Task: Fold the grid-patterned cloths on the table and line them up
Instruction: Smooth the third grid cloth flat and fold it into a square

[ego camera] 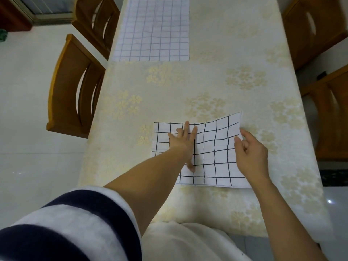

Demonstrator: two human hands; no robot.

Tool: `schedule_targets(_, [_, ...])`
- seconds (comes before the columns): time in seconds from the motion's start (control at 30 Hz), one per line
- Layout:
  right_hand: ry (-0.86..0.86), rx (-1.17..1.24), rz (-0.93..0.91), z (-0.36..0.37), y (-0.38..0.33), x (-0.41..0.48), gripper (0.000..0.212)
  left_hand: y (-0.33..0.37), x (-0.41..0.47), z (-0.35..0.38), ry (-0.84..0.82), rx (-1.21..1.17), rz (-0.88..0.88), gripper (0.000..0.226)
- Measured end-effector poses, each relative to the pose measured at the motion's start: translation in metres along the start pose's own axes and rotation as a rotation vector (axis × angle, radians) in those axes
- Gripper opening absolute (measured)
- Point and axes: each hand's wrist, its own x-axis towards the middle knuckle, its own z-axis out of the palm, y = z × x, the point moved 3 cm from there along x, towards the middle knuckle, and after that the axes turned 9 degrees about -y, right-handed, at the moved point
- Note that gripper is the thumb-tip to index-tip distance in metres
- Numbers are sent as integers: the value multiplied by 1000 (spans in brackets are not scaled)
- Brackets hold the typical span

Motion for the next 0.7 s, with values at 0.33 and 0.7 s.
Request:
schedule_targets(0.33, [-59, 29, -44, 16, -24, -2, 43, -2, -1, 1, -1, -30, 20, 167])
schedule_targets(0.7, [-205, -112, -287, 78, -101, 4, 53, -109, -30, 51, 328, -572, 252, 82])
